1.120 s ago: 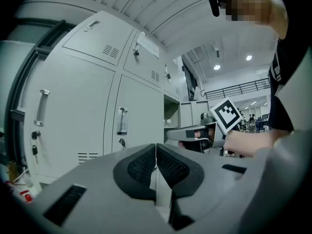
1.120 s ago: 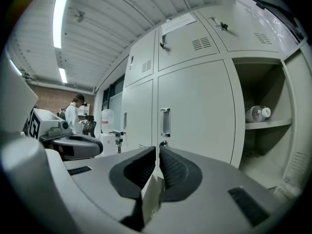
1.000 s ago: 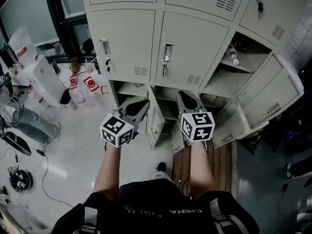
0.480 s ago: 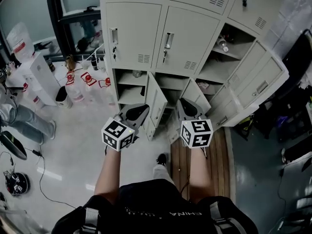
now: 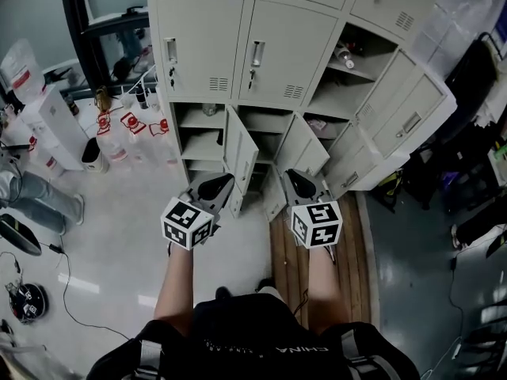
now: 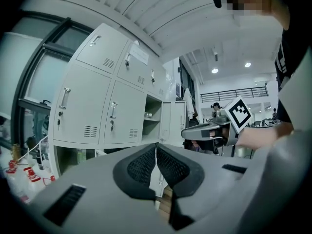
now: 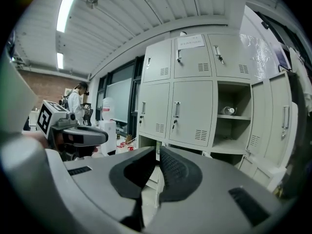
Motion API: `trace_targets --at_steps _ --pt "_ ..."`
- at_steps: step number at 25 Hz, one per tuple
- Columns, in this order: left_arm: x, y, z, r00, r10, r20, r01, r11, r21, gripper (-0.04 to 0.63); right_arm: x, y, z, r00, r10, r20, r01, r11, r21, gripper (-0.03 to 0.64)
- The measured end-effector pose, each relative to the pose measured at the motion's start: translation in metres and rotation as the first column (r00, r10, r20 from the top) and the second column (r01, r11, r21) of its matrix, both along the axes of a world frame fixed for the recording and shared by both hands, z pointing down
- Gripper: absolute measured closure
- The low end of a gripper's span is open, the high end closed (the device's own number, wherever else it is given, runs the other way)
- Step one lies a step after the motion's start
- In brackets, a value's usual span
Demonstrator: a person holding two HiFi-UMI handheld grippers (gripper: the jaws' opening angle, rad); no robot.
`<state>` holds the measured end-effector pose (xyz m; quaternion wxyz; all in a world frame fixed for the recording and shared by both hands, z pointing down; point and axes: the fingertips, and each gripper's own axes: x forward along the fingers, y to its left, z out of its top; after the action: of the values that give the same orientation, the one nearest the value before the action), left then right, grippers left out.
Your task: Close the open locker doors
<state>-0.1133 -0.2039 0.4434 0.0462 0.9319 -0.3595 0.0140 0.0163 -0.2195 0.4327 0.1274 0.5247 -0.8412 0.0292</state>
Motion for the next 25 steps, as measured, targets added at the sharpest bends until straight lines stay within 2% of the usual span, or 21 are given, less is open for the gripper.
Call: trace_targets --at_steps 7,16,21,25 --pt "0.032 -0.005 0.01 0.998 -0.029 0.055 0.03 0.999 -0.029 0.572 0.032 0.003 0.007 0.999 -0.036 -0.029 0.035 0.999 -0.016 0.568" --pt "0.086 -0.014 -0.001 0.999 -0.053 -0.001 0.053 0.997 -0.05 0.571 0.086 -0.005 -0.001 0.997 -0.068 -0.024 0.068 0.998 0.006 0.568" --pt "0.106 -0.017 0.0 0.992 -0.085 0.09 0.09 0.995 -0.045 0.571 0.101 -0.004 -0.007 0.997 -0.076 0.007 0.076 0.997 0.018 0.568" --pt "0.112 -0.013 -0.003 0.989 -0.079 0.123 0.084 0.996 -0.034 0.572 0.102 -0.002 -0.008 0.996 -0.083 0.014 0.083 0.996 0.023 0.568"
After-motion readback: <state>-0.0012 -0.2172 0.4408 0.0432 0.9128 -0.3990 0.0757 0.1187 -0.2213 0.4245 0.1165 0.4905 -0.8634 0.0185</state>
